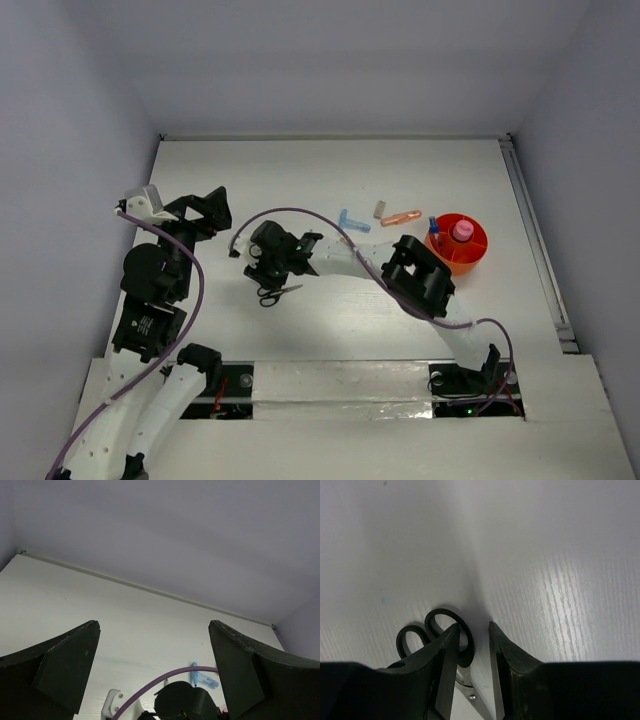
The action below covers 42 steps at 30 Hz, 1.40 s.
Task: Sort the stationery into containers
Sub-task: Move the scissors to the center of the board, then pick up the scissors from the center of the board.
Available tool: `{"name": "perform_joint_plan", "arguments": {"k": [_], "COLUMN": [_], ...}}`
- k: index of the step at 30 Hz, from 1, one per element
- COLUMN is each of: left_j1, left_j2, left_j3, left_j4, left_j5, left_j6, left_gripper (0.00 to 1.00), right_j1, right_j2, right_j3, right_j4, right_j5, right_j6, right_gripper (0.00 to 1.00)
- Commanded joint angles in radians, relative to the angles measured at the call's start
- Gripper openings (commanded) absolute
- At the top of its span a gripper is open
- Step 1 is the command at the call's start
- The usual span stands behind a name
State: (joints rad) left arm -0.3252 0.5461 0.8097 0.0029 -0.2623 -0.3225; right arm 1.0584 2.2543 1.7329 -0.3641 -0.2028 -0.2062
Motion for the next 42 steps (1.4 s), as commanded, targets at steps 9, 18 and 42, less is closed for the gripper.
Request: {"name": "perform_joint_plan", "arguments": {"k": [9, 18, 42], "left_j1": [0.003, 0.003, -0.074], "left_j2": [-0.012, -0.018, -0.049], "left_j3": [0.002, 0.0, -0.003], "left_j4": [0.037, 0.037, 0.043], "left_j5": [0.011, 0.014, 0.028], "left_j6": [0.007, 0.007, 0.007], "left_gripper": [0.89, 0.88, 0.89], "right_j1": [0.103, 0.103, -0.346], "right_j2": [0.05, 0.125, -1.255], "right_j3": [0.019, 0.094, -1.084], "right_j4": [-0.018, -0.096, 1.015], "right_j5": [0.187, 0.197, 1.095], "right_j6": [-0.067, -0.09, 0.324], "right_gripper": [0.47, 0.0, 0.0]}}
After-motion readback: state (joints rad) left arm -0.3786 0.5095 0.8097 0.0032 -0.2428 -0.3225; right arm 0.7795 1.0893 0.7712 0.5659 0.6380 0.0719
